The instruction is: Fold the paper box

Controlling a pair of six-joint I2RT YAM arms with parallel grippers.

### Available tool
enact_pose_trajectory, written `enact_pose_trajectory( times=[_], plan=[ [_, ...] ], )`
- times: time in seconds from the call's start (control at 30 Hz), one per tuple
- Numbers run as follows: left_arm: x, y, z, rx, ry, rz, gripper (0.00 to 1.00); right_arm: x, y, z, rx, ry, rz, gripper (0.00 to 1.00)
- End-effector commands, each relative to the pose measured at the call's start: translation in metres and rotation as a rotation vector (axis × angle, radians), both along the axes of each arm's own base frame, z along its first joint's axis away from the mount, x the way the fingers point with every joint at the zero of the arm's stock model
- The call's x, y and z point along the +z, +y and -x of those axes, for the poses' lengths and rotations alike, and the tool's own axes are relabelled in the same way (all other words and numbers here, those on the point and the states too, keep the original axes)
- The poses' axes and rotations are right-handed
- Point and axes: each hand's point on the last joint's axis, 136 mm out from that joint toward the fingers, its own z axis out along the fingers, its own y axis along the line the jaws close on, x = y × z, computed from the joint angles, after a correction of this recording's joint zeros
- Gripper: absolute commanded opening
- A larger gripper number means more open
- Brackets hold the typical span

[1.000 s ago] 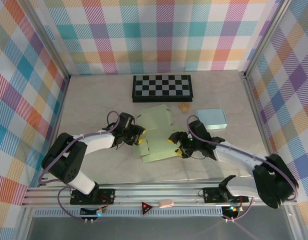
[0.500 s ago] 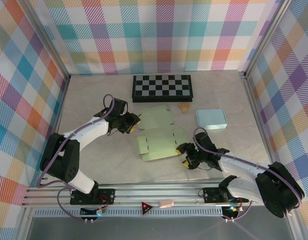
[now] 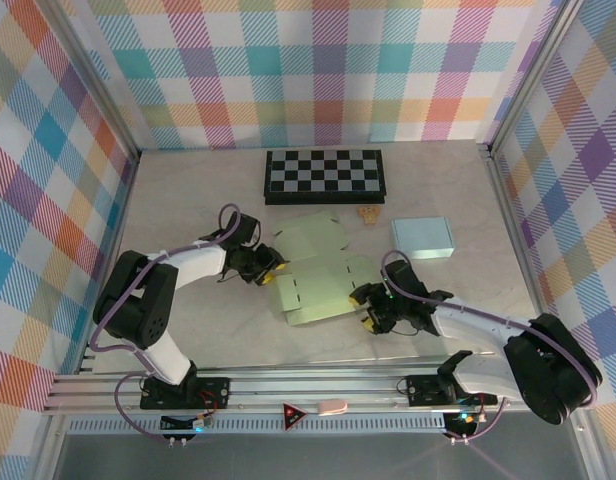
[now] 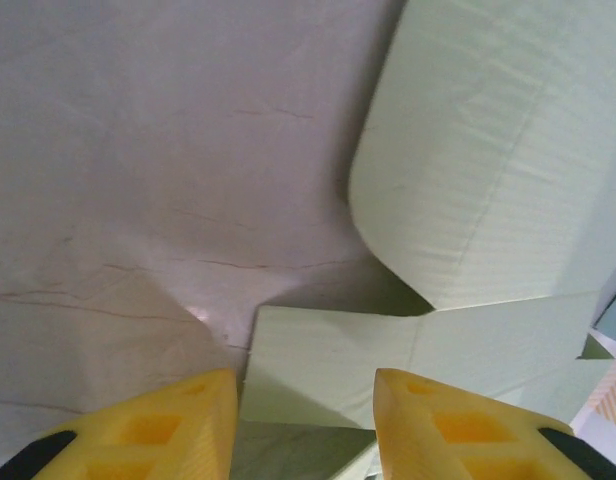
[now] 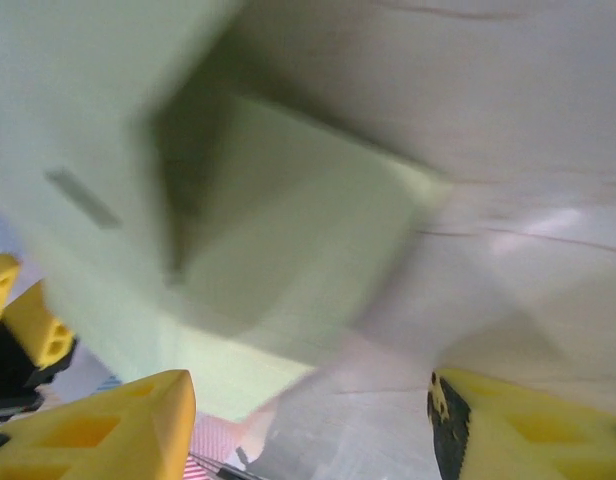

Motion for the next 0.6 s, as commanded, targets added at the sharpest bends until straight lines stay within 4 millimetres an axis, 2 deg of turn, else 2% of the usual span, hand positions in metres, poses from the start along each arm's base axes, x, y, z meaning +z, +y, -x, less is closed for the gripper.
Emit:
enact_pose_trajectory(
  times=[0.0, 0.1, 0.2, 0.43, 0.57],
  plan=[
    [-0.002, -0.011, 0.005, -0.003, 0.002, 0.038, 0.4, 0.034, 0.014, -0.031, -0.006, -0.179, -0.05, 0.63],
    [-0.003, -0.018, 0.006, 0.003, 0.011, 0.057, 0.39, 0.023, 0.012, -0.029, -0.026, -0.168, -0.063, 0.63],
    [-0.002, -0.025, 0.007, -0.006, 0.012, 0.057, 0.39, 0.02, 0.014, -0.03, -0.018, -0.166, -0.063, 0.63],
    [-0.002, -0.026, 0.008, -0.016, 0.016, 0.044, 0.39, 0.034, 0.002, -0.02, -0.01, -0.167, -0.009, 0.63],
    [-0.002, -0.028, 0.006, -0.017, 0.01, 0.043, 0.39, 0.029, -0.006, -0.007, -0.018, -0.144, -0.018, 0.63]
  ],
)
